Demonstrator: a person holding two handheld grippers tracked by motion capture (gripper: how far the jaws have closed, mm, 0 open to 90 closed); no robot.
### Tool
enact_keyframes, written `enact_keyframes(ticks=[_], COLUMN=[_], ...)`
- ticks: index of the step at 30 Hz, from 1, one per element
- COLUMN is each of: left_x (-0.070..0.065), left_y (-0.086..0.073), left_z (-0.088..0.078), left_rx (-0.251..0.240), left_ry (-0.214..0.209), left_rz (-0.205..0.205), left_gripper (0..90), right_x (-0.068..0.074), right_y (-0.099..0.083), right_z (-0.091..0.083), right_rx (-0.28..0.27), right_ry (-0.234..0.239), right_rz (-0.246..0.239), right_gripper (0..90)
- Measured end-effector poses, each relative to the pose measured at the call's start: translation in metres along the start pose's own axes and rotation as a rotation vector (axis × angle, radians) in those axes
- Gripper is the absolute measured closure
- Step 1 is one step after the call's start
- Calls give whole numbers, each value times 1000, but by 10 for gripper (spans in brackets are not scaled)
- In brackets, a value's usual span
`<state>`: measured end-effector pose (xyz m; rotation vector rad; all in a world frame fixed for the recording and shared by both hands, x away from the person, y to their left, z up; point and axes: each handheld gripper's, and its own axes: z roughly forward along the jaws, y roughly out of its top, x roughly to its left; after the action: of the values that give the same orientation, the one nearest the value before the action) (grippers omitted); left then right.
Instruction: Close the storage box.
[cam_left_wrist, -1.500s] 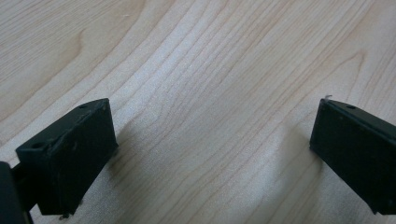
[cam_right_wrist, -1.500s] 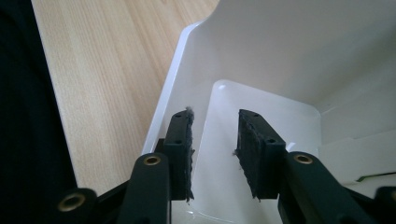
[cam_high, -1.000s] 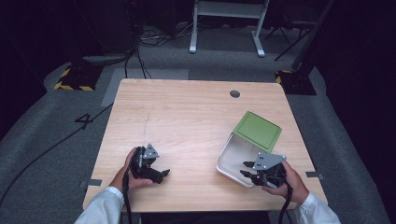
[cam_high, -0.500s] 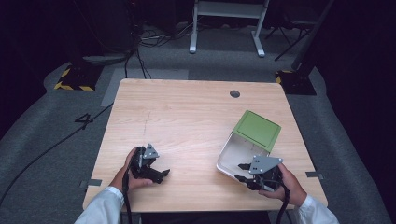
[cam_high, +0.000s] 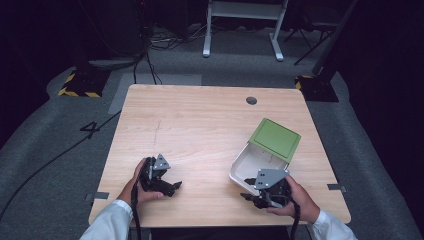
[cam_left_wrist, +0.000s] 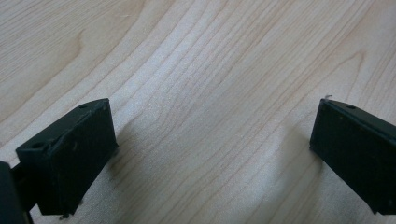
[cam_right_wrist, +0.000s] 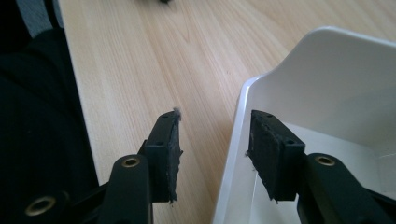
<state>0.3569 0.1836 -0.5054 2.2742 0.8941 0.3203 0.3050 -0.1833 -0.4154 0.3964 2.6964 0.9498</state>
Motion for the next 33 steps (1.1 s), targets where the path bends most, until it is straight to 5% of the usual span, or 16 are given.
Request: enact_keyframes(ticks=[5,9,10,14,21,28,33], left_x=[0,0,0,0,0,0,0], left_y=[0,0,0,0,0,0,0], left_z=[0,0,0,0,0,0,0], left_rx=[0,1,0,0,0,0,0], left_ry=[0,0,0,-1,-1,0,-1], left_rz=[0,0,0,0,0,0,0], left_gripper=[5,5,5,5,5,5,5], right_x=[-5,-5,-3,-8,-22,-34,-53], right_y=[0,1,1,-1,-9,-12,-18], right_z=[20,26,30,32,30,27,22], right_rx=[109,152,198,224,226,202,178], right_ry=[-6,-10,-42,-73,-122,-124,-149], right_rz=[62,57,41,66,116,124,172], right_gripper=[520,517,523,600,731,745,739])
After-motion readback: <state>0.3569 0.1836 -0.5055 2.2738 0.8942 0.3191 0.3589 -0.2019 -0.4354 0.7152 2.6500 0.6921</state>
